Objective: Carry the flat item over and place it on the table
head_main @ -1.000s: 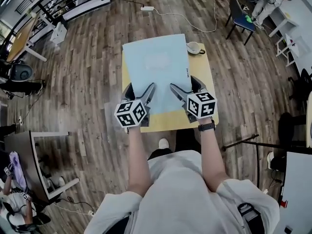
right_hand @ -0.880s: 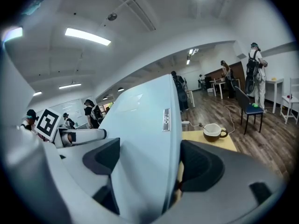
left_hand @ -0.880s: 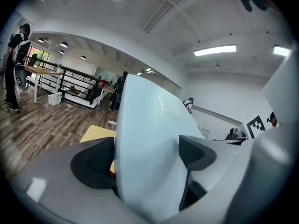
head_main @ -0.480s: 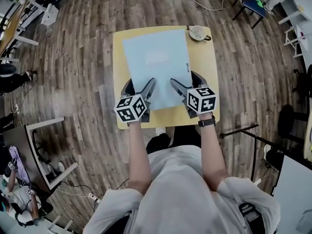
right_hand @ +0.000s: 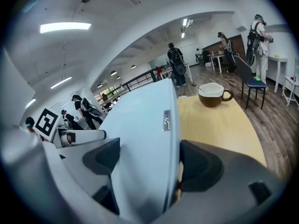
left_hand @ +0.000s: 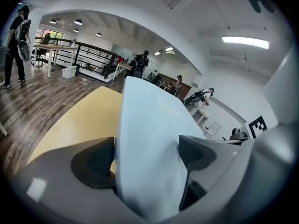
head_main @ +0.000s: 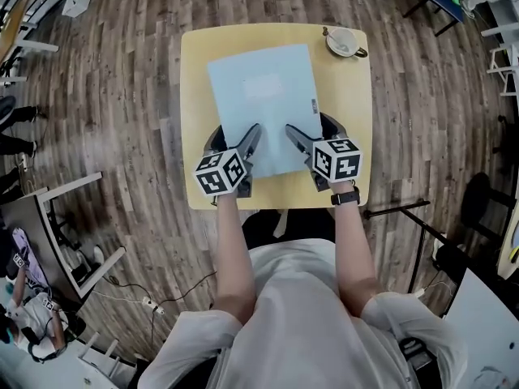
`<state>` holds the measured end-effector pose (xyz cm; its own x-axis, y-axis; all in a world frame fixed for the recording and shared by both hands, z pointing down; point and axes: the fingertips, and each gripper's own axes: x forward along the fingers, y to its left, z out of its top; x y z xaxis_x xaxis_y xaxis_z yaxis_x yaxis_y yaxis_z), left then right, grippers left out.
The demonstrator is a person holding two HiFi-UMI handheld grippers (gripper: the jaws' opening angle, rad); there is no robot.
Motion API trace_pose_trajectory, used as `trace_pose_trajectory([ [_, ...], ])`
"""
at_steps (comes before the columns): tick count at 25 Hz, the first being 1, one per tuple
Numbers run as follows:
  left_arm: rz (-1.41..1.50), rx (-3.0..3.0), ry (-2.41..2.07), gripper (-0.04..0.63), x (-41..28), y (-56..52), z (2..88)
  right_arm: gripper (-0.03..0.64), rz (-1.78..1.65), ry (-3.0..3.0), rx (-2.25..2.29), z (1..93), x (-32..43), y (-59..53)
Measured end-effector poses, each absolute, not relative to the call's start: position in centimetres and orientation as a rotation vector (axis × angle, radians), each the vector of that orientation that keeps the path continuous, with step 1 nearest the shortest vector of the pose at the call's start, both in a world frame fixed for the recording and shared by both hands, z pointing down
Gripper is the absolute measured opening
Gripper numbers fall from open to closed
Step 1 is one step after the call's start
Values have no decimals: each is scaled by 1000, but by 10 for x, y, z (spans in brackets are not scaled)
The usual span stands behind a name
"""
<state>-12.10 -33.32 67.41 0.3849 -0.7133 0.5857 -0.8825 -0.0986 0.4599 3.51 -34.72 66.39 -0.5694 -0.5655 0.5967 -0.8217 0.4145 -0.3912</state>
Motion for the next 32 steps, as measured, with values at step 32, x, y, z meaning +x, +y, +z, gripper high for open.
trace_pose_trajectory([
  [32, 313, 1709, -1384, 440, -119, -321, 713, 423, 985, -2130, 1259, 707, 42, -339],
])
